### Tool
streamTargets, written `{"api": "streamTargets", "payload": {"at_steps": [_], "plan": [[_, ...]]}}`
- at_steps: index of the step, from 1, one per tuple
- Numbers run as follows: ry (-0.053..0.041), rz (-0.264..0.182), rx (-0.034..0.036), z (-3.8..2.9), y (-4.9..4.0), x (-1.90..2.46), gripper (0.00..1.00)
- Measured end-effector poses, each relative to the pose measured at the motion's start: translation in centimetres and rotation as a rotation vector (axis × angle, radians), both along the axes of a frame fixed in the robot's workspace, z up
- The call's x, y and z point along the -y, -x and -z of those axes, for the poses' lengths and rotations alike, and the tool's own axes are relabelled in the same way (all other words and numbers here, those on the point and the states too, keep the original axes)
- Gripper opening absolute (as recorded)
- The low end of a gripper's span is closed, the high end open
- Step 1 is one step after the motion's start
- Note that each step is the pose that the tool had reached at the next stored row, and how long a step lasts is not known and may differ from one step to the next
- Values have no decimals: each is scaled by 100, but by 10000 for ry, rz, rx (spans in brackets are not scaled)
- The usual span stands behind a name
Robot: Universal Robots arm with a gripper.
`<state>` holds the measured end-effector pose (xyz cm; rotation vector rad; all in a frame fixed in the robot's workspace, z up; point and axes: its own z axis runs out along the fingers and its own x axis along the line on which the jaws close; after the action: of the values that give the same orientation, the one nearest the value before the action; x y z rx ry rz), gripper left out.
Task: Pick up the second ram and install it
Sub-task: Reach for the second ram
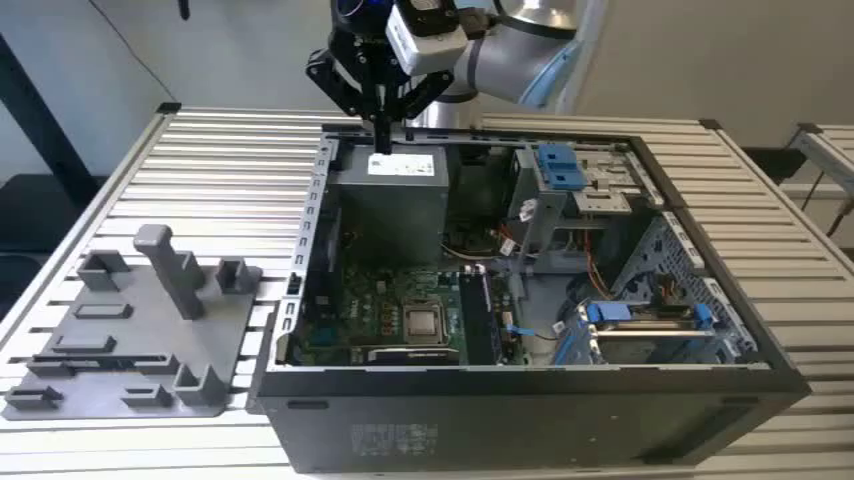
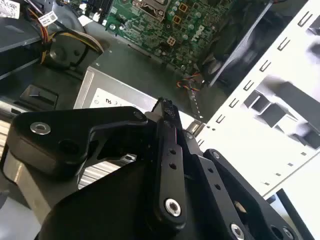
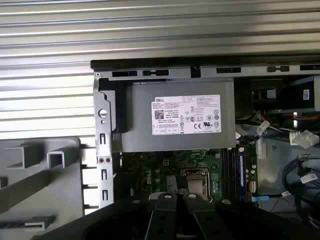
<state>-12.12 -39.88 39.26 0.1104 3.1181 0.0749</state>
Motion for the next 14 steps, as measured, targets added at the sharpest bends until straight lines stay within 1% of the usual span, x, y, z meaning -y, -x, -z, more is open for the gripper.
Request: {"api": "streamTargets", "payload": {"at_steps": [10,14], "plan": [[0,0,0,0,1,0,11],[0,1,0,0,31,0,11]]}}
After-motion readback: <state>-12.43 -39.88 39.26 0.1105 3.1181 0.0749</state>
